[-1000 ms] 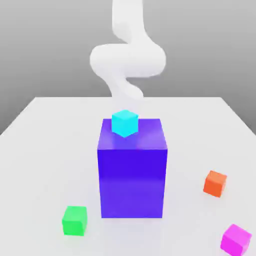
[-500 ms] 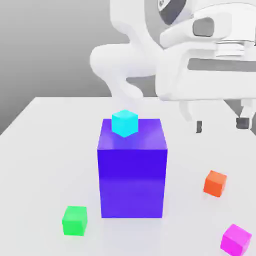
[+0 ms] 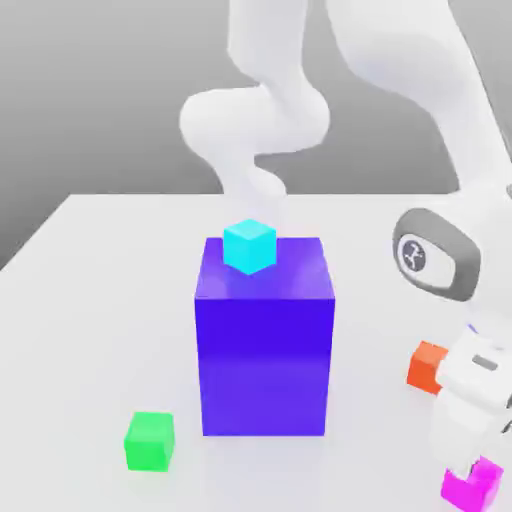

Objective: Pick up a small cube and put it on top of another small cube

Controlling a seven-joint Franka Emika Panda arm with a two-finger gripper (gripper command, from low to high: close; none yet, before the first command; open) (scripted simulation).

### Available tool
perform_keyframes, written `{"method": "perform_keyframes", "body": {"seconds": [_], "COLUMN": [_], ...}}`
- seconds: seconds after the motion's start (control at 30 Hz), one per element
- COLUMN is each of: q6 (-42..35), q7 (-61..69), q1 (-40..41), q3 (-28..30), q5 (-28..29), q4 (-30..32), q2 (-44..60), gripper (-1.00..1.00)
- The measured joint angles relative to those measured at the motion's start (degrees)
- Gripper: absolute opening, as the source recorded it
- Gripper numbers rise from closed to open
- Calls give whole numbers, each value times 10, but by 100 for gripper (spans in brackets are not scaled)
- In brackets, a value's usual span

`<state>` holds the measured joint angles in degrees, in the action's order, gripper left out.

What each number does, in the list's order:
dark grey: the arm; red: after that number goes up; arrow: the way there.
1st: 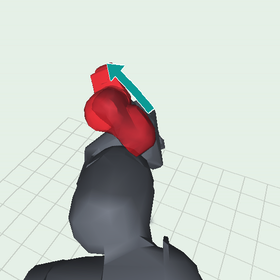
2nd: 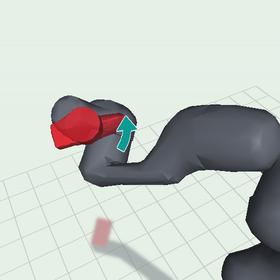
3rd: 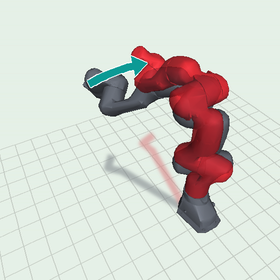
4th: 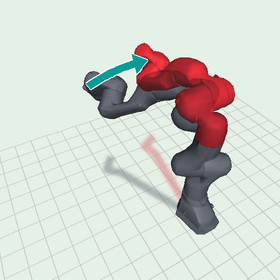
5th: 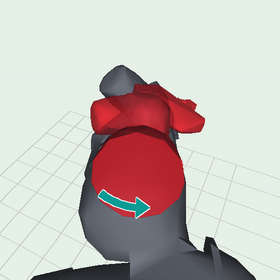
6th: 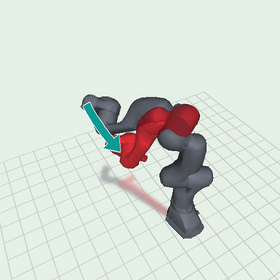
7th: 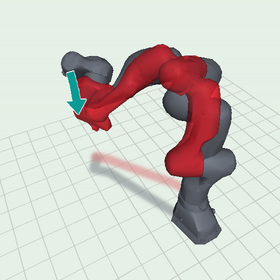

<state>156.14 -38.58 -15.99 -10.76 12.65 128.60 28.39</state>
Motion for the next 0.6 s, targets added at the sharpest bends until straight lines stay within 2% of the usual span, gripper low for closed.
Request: {"method": "perform_keyframes", "body": {"seconds": [0.03, 0.27, 0.43, 0.6], "q6": [13, 15, -57, -96], "q7": [-5, -6, 19, 80], "q1": [-4, -5, 17, 53], "q3": [6, 6, -18, 5], "q5": [7, 8, -23, -8], "q4": [-4, -5, 0, -10], "q2": [18, 20, -50, -60], "gripper": [-100, -100, -100, -100]}}
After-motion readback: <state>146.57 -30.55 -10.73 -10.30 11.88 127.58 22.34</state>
